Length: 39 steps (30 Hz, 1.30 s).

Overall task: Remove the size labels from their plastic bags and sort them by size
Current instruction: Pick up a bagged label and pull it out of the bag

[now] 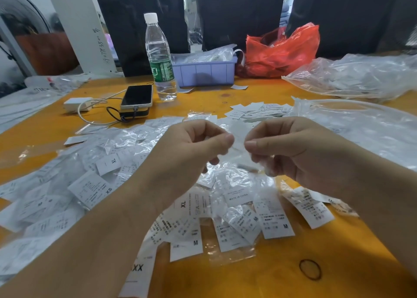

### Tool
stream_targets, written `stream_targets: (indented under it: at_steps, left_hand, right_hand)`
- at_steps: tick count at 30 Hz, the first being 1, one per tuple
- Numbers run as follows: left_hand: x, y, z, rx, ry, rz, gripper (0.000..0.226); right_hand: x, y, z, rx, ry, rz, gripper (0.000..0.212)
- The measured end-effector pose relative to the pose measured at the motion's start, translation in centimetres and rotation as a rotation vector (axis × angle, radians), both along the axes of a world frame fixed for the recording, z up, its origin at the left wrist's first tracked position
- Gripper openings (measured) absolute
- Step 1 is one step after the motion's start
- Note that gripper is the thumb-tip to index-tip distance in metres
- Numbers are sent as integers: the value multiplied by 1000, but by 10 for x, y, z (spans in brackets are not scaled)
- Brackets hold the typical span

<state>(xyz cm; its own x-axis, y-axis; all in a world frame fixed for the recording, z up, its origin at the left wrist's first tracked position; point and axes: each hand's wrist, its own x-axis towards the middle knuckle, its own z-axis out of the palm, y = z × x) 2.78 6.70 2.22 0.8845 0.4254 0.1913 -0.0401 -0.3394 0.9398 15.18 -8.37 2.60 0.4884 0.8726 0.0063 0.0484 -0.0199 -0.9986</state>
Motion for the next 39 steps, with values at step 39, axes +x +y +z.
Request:
stream_targets:
  at_steps: [39]
  left_hand:
    - [-3,-1,5,-104,-127,19,25]
  right_hand:
    - [-5,1,1,207,182,-74,6]
